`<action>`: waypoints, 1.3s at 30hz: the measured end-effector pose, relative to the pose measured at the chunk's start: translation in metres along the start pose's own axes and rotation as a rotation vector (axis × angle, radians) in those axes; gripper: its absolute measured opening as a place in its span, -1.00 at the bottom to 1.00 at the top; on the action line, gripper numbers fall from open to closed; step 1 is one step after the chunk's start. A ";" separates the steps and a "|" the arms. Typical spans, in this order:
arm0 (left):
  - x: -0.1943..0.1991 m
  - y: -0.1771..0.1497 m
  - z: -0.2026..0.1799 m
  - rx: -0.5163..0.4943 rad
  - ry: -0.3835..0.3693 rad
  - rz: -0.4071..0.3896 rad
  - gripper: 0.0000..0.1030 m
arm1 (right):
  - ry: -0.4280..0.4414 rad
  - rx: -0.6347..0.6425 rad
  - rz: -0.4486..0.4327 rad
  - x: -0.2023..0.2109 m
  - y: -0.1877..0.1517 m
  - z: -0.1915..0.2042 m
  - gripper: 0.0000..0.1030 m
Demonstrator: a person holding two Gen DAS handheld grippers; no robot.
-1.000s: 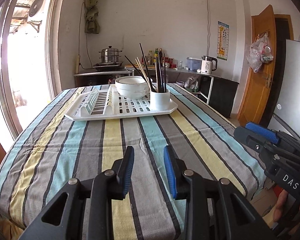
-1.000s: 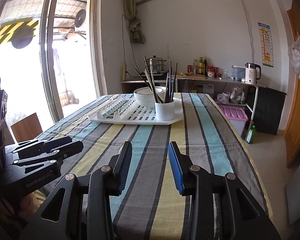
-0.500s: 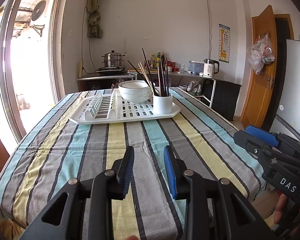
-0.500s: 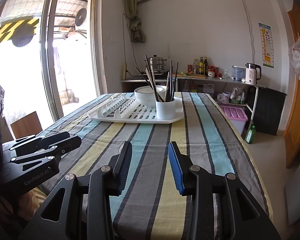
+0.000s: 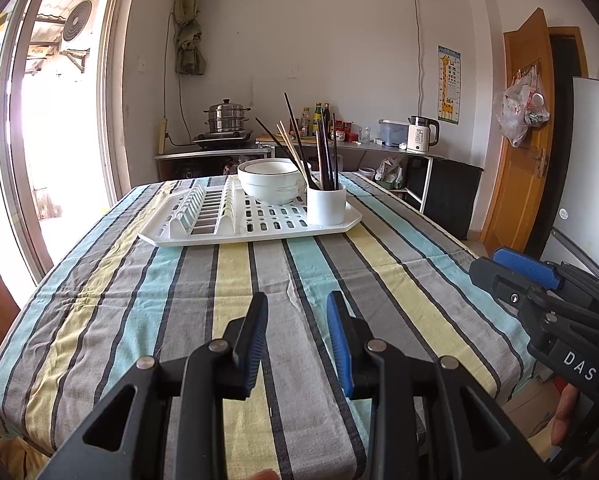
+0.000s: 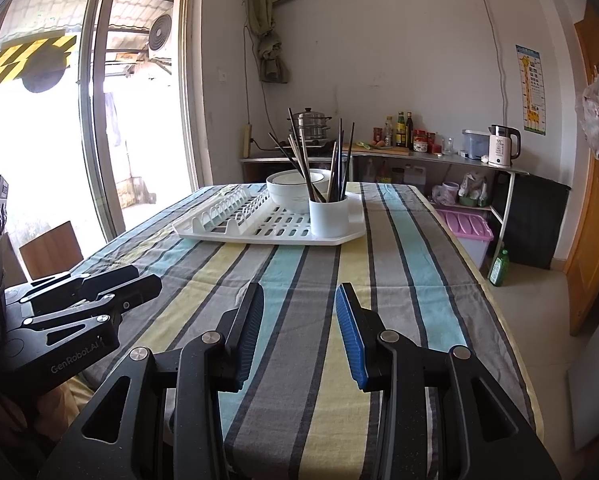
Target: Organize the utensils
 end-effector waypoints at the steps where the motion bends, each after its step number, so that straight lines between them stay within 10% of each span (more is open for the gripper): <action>1: 0.000 0.000 0.000 0.002 0.000 0.001 -0.38 | 0.000 -0.001 0.000 0.000 0.000 0.000 -0.25; 39: -0.001 0.000 0.000 -0.008 0.007 0.007 -0.38 | 0.003 0.009 0.003 0.002 0.003 0.003 -0.25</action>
Point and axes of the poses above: each gripper's, at about its wrist camera, not at the fingertips, and x roughly against the way its jaws point, z to its left, y to its top, the point moved 9 cm from there along -x, roughly the way its jaws point, and after that the axes turned 9 degrees about x, right-handed, at the moved point
